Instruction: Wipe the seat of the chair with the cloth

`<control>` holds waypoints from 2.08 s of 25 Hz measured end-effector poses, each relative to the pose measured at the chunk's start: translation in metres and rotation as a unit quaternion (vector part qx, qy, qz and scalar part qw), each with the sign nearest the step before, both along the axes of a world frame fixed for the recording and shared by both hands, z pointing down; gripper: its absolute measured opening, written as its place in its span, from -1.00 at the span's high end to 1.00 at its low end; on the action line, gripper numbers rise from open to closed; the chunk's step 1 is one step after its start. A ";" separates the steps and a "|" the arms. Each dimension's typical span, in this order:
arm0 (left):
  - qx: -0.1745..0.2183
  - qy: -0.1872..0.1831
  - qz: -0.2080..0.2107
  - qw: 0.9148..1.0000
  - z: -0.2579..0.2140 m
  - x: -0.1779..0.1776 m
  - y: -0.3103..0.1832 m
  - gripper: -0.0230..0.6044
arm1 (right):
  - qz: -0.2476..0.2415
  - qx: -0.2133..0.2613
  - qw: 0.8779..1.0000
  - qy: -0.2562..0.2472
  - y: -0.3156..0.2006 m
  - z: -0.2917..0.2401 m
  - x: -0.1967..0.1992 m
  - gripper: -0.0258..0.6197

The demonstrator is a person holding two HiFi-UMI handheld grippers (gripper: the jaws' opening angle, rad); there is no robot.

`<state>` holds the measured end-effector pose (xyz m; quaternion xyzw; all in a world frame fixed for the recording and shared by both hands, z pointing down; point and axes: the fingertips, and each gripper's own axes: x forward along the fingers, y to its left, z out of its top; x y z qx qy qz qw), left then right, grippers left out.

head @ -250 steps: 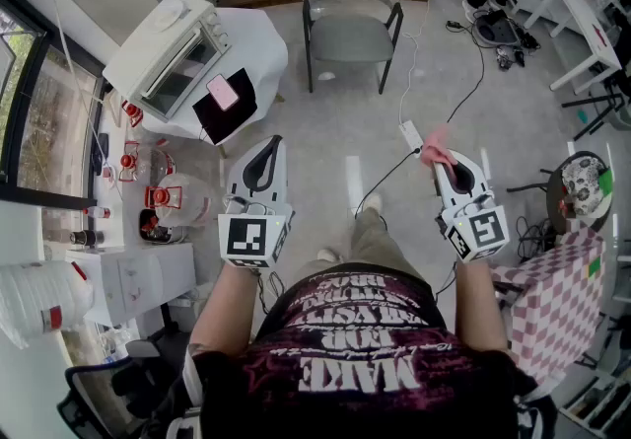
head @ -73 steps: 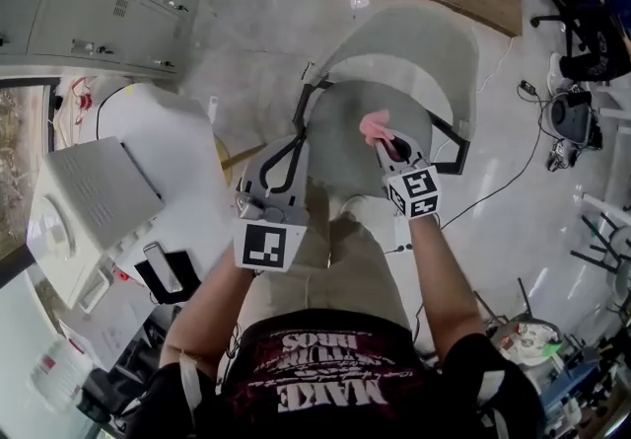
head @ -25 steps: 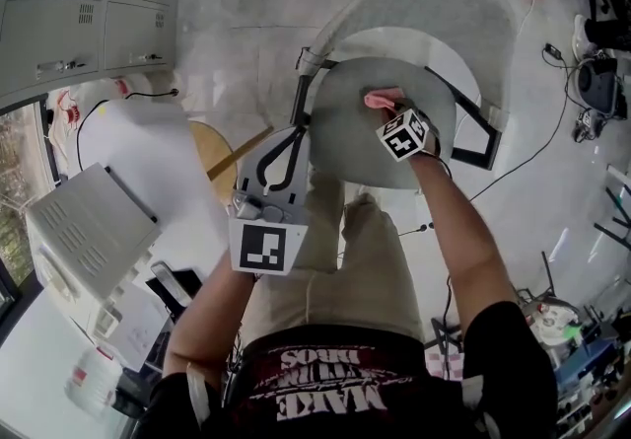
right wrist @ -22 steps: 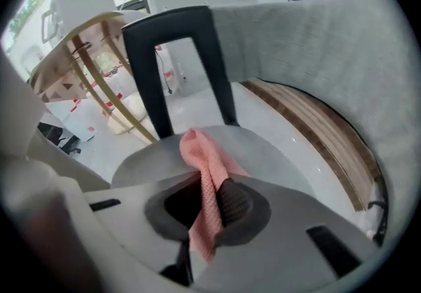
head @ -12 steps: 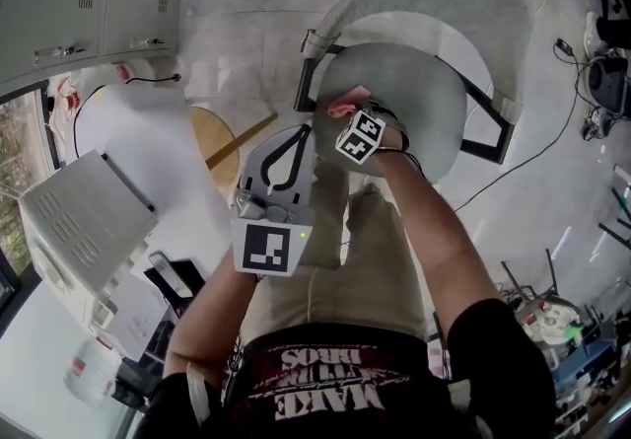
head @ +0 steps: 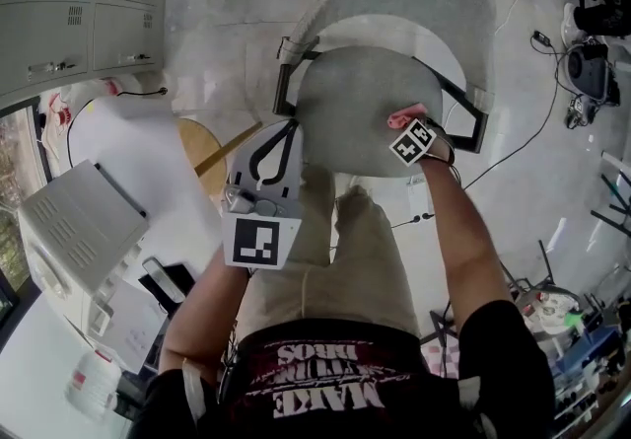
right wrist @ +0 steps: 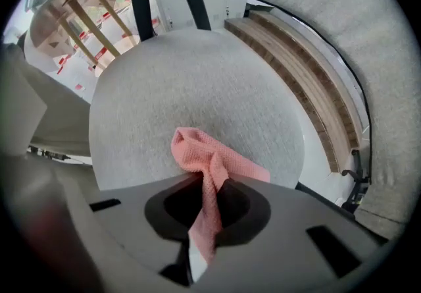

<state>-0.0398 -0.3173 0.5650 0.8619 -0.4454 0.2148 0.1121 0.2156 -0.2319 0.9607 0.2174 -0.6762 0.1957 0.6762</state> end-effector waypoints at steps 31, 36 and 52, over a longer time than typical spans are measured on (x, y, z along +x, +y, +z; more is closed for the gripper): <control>0.014 -0.008 -0.026 1.000 -0.020 -0.014 0.034 0.91 | -0.167 0.000 0.982 -0.086 0.078 -0.006 -0.143 0.82; 0.019 0.002 -0.025 0.999 -0.030 0.004 0.050 0.91 | -0.119 -0.002 0.991 -0.056 0.088 -0.006 -0.075 0.82; 0.071 0.033 -0.039 0.996 -0.138 0.034 0.087 0.91 | 0.181 0.140 0.944 -0.236 0.097 -0.199 0.026 0.82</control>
